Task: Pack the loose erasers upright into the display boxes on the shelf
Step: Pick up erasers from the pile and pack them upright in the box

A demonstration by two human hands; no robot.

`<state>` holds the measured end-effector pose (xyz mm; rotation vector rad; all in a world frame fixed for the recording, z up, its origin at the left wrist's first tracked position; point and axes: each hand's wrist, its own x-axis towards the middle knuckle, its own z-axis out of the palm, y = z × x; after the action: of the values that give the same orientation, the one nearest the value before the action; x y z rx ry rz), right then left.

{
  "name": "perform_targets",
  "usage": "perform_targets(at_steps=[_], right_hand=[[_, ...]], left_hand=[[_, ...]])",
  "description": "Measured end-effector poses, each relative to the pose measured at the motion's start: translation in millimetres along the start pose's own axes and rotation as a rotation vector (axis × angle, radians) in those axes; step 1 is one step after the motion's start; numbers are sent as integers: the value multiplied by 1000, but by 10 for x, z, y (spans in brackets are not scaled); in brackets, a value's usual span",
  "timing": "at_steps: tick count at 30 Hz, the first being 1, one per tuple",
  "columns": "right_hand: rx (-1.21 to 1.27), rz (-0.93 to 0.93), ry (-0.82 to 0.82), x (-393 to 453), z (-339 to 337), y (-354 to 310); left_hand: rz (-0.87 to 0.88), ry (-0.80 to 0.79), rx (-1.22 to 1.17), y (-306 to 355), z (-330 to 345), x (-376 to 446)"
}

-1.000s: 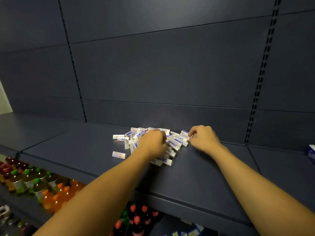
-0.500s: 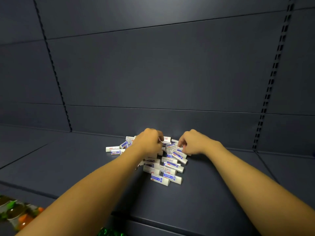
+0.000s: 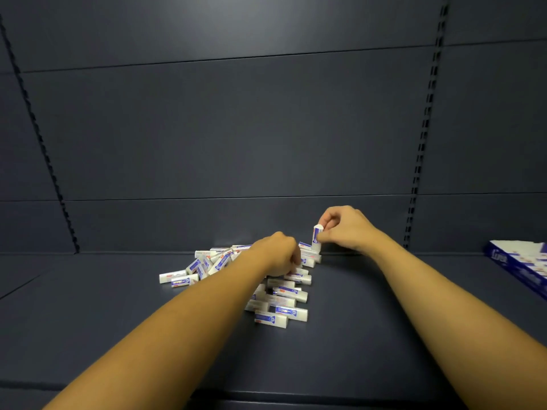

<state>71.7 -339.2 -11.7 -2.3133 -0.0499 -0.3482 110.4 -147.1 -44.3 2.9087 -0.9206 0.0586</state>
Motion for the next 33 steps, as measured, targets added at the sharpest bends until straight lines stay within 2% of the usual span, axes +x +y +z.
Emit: perform_targets(at_steps=[7,14,18,24,33], right_hand=[[174,60,51,-169,-169,174],[219,90,4,-318,-263,245],[233,100,43,-389,-338,219],[293,139,116,-616,-474,221],[281,234,261,-1212,-817,500]], left_hand=[[27,-61,62,35,0,105],[-6,-91,31,38,-80,82],[0,-31,-84,9,-314,59],[31,25,-462,87,-580,61],[122,-40,-542,641,-308,182]])
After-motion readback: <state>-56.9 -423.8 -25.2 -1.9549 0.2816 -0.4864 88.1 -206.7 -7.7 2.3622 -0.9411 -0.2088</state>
